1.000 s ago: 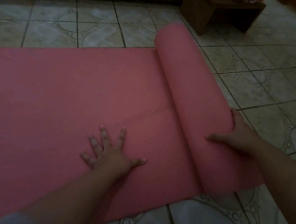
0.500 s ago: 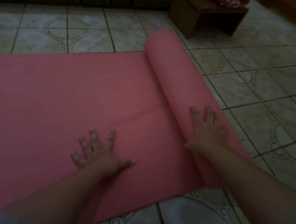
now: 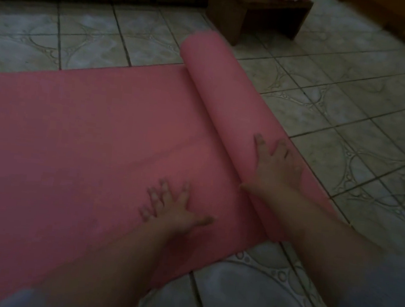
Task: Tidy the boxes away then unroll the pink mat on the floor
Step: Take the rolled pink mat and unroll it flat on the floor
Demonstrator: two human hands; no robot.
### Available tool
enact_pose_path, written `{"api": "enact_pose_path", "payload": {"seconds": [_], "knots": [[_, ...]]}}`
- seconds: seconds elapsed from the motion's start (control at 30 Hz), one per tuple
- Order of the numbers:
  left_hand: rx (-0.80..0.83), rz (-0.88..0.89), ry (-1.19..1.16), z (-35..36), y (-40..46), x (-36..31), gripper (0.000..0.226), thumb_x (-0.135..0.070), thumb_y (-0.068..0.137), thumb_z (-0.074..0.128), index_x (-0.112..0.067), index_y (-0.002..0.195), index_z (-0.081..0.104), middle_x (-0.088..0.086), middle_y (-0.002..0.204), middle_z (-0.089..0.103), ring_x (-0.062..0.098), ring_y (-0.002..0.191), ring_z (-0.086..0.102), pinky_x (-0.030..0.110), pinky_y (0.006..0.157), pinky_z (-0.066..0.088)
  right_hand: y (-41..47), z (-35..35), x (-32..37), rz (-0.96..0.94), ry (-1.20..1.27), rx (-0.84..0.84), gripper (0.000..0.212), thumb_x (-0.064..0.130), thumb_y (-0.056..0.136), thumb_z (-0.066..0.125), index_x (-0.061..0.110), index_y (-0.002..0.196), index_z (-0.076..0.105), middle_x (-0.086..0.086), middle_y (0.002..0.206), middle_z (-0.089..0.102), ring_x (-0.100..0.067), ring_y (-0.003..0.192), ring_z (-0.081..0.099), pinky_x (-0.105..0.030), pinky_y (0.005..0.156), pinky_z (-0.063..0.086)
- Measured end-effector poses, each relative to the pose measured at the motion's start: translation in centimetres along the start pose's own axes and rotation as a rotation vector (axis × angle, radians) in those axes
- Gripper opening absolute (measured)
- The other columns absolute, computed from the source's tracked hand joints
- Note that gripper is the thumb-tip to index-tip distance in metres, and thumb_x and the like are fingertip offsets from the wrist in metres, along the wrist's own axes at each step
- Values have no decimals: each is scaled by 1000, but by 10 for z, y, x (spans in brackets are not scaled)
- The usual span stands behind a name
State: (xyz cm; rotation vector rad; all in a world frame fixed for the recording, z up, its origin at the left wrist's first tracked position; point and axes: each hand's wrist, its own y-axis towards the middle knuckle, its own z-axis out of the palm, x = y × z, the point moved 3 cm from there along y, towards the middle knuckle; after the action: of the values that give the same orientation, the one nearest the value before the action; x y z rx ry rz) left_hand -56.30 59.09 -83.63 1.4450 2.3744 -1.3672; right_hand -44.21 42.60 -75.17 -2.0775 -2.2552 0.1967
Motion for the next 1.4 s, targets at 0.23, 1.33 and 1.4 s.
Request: {"api": "enact_pose_path", "payload": {"seconds": [0.23,1.33,1.4], "knots": [[-30,-56,82,13,6,-1,134,-76,43,71,-59,104,-47,-3,114,-67,28,103,-61,66,102,-17,23,-10,-24,69,10,-125,108,47,61,73,40,146,7,-16,137,39,-34,126,39,-50,101,30],[50,-87,77,12,10,-7,136,-71,47,74,-58,111,-46,-2,119,-68,31,110,-58,67,101,-18,78,27,-106,119,-365,68,57,35,99,28,31,152,8,3,161,-4,-35,146,-7,-65,112,0],[54,-94,82,12,10,-6,136,-70,49,74,-57,111,-46,-2,117,-68,31,111,-57,67,101,-17,82,12,-115,184,-406,1,58,28,98,32,23,152,10,-3,162,-3,-39,145,-10,-68,110,0]]}}
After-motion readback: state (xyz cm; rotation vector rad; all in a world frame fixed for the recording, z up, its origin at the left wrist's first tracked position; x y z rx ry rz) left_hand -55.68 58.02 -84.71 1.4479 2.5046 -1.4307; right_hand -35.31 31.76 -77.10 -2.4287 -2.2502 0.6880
